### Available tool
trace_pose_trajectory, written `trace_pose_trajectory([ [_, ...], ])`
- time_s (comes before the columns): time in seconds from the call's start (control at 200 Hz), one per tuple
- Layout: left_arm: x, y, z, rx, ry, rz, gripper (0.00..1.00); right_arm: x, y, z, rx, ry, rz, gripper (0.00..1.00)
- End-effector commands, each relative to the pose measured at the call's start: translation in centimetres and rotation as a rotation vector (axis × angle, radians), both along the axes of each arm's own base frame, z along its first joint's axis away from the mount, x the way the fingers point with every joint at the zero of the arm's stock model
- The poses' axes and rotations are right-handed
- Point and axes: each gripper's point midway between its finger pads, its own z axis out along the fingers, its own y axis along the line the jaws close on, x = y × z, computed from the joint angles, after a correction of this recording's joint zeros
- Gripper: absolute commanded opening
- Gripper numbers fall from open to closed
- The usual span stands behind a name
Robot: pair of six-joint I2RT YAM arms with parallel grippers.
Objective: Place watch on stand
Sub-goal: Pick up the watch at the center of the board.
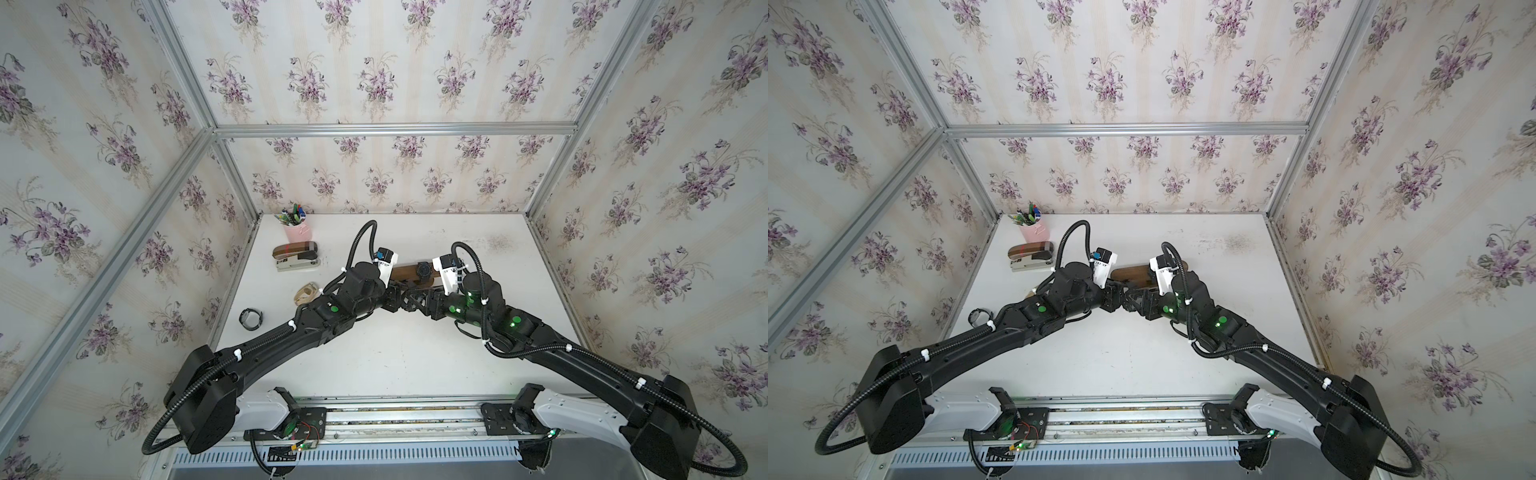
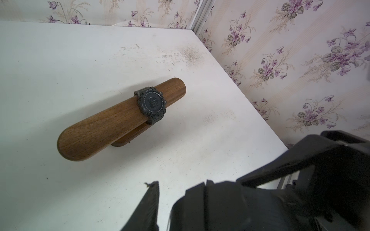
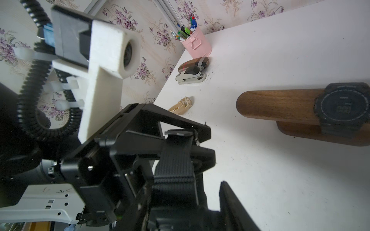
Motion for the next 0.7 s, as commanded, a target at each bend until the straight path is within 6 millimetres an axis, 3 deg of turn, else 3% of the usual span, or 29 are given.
trace_pose_trajectory([
  [0.0, 0.5, -0.3, 0.8, -0.041, -0.016, 0.014, 0.26, 0.1, 0.5, 1.0, 0.023, -0.033, 0.021, 0.15],
  [0.195, 1.3, 1.0, -0.2, 0.001, 0.033, 0.116, 0.05, 0.7, 0.3, 0.5, -0.01, -0.024, -0.013, 0.17],
  [0.305, 1.6, 1.5, -0.6, -0.01, 0.065, 0.17, 0.03, 1.0, 0.0, 0.3, -0.021, -0.027, -0.032, 0.25],
  [0.605, 1.9, 2.9, -1.1, -0.013, 0.117, 0.272, 0.03, 1.0, -0.7, 1.1, -0.036, -0.07, -0.051, 0.72],
  [0.694, 1.9, 2.9, -1.0, -0.011, 0.12, 0.269, 0.03, 0.9, -0.8, 1.3, -0.033, -0.08, -0.046, 0.82],
])
